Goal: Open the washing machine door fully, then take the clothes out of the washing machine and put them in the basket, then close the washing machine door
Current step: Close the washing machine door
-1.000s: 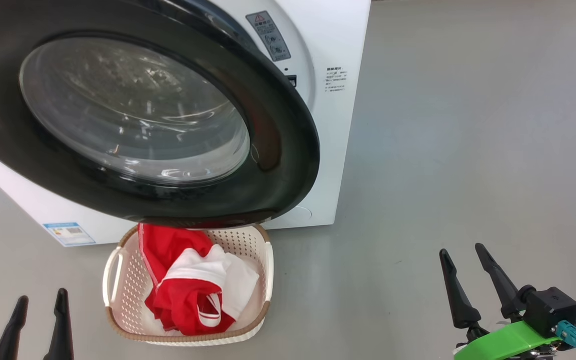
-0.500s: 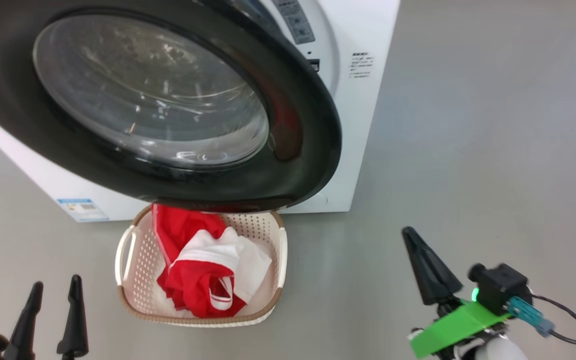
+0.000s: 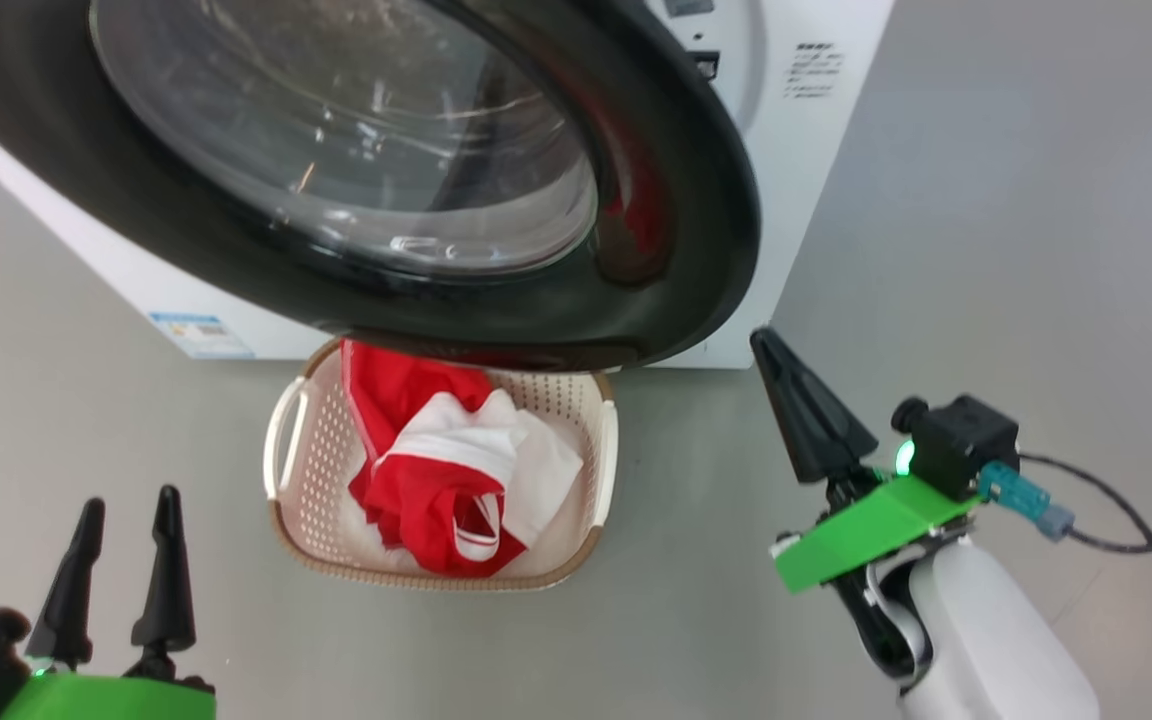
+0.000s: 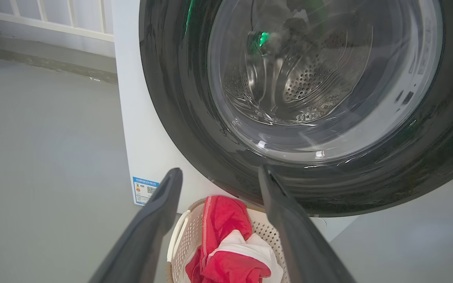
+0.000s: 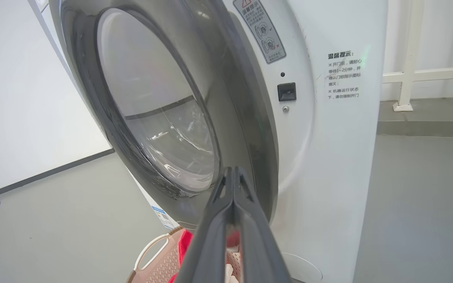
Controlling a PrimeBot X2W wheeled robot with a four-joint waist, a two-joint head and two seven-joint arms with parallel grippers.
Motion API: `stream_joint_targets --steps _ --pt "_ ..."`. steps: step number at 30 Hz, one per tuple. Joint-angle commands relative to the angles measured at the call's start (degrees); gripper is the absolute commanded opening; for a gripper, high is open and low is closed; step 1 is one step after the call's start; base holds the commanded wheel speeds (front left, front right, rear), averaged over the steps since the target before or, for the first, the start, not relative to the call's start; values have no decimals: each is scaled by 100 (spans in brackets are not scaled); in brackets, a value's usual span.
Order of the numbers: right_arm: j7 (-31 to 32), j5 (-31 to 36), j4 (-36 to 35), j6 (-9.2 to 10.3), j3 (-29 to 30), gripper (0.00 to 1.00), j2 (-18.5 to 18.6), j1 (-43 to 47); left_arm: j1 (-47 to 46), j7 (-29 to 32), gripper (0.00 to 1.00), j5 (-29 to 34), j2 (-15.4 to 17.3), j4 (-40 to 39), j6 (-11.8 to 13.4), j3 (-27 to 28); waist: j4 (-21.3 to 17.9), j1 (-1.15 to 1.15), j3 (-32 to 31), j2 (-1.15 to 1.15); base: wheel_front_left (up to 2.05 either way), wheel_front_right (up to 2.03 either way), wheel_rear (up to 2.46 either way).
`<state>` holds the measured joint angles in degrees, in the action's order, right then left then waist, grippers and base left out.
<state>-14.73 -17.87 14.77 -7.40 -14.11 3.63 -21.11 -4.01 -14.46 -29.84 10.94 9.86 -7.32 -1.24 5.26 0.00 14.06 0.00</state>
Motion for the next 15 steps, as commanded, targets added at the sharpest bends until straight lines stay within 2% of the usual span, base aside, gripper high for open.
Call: stream_joint_targets --steps 1,15 --pt "-27 -56 -102 -9 -129 0 -73 -200 -221 -53 100 -39 135 -132 -17 173 177 0 218 0 0 0 0" --pt "-27 -22 105 -9 34 0 -75 -1019 -625 -53 100 -206 218 -113 -17 -21 399 0 738 0 0 0 0"
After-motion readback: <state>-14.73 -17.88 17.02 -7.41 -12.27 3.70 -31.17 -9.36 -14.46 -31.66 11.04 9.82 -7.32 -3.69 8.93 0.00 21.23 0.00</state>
